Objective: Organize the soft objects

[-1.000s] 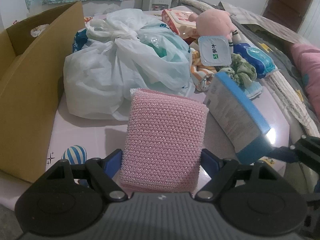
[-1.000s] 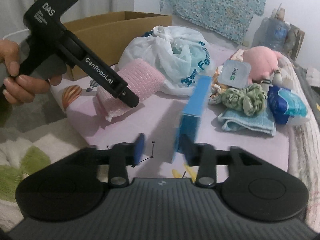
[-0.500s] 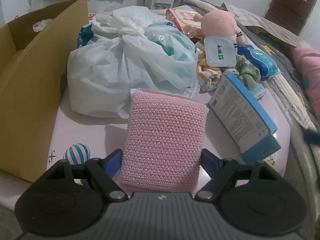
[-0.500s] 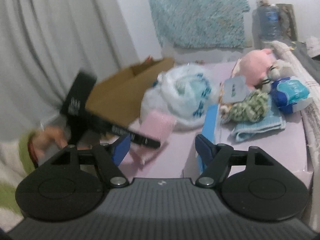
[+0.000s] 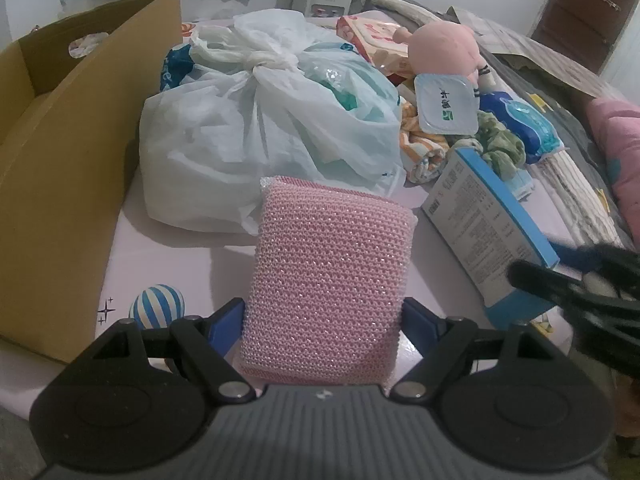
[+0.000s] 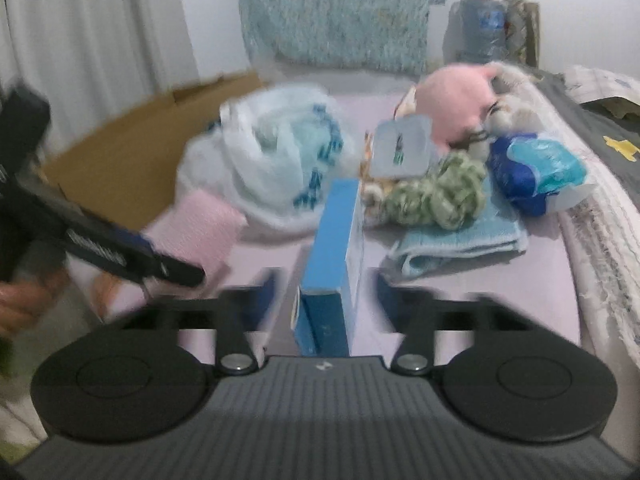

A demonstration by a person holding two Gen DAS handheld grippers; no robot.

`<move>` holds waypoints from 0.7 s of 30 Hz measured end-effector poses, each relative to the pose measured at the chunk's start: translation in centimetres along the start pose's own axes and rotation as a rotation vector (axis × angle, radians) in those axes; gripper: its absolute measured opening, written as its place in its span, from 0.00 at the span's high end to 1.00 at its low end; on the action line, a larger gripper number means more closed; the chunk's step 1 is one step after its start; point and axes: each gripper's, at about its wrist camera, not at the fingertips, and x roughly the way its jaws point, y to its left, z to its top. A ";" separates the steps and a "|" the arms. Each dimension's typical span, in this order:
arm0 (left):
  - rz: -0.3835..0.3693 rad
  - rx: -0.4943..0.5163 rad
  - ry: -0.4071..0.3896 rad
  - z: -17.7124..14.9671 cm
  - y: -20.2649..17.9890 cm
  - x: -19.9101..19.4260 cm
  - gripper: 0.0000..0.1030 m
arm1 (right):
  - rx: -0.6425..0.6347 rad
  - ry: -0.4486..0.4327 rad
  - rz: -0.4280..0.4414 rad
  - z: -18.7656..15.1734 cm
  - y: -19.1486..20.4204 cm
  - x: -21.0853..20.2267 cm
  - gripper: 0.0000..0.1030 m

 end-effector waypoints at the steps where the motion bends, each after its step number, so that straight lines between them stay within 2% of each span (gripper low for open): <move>1: -0.001 -0.002 0.000 0.0 0.0 0.0 0.18 | -0.024 0.008 -0.031 0.0 0.3 0.4 0.81; 4: 0.001 -0.002 0.001 0.0 0.1 0.0 0.18 | -0.138 0.005 -0.083 0.4 1.6 0.1 0.81; 7: 0.003 -0.007 0.002 0.0 0.2 0.0 0.18 | -0.338 0.001 -0.206 0.8 3.7 -0.6 0.81; 10: 0.002 -0.007 0.000 0.0 0.0 0.0 0.18 | -0.562 0.038 -0.336 0.1 6.0 -0.3 0.80; 12: 0.000 -0.004 -0.001 0.0 0.0 0.0 0.18 | -0.669 0.094 -0.361 -0.8 7.1 0.4 0.80; 14: -0.003 -0.001 -0.001 0.0 -0.1 0.0 0.18 | -0.716 0.123 -0.339 -1.7 7.9 0.7 0.77; 17: -0.005 0.004 -0.002 0.0 -0.1 0.0 0.18 | -0.708 0.141 -0.292 -2.4 8.3 0.7 0.62; 21: -0.006 0.005 -0.001 0.0 0.0 0.0 0.18 | -0.585 0.110 -0.207 -1.9 7.6 -0.8 0.32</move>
